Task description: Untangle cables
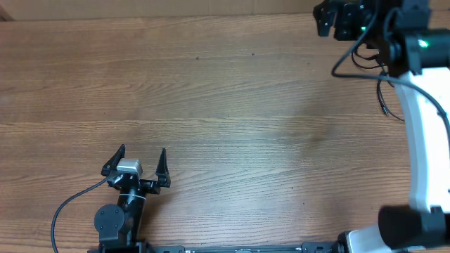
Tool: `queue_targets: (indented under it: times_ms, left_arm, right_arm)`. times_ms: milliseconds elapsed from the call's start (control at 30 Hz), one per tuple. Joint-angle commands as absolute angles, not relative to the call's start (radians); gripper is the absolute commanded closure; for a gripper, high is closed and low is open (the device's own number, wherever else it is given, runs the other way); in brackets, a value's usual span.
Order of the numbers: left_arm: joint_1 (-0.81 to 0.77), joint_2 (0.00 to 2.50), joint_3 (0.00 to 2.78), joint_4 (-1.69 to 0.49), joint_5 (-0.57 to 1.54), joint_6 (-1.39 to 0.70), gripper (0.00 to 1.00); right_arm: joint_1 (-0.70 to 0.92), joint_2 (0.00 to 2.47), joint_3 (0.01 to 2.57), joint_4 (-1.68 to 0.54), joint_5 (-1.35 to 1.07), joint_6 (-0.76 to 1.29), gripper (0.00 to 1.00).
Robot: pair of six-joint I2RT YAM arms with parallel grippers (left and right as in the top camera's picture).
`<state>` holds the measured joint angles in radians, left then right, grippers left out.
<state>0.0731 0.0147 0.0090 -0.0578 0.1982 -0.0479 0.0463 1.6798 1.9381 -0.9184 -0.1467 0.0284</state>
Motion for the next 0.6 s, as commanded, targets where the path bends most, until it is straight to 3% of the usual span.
queue_targets:
  times_ms: [0, 100, 400, 567]
  left_arm:
    - [0.079, 0.004, 0.005, -0.058, 0.207, -0.025, 0.01]
    - [0.079, 0.004, 0.005, -0.058, 0.207, -0.025, 0.0]
    - [0.079, 0.004, 0.005, -0.058, 0.207, -0.025, 0.0]
    - [0.079, 0.004, 0.005, -0.058, 0.207, -0.025, 0.0]
  right_arm:
    - [0.046, 1.567, 1.875, -0.839, -0.119, 0.025, 0.0]
    - [0.046, 1.462, 1.715, -0.691, -0.113, 0.025, 0.0]
    - [0.042, 1.032, 0.977, 0.067, -0.033, 0.025, 0.0]
    - [0.042, 0.825, 0.683, 0.281, 0.007, 0.025, 0.0]
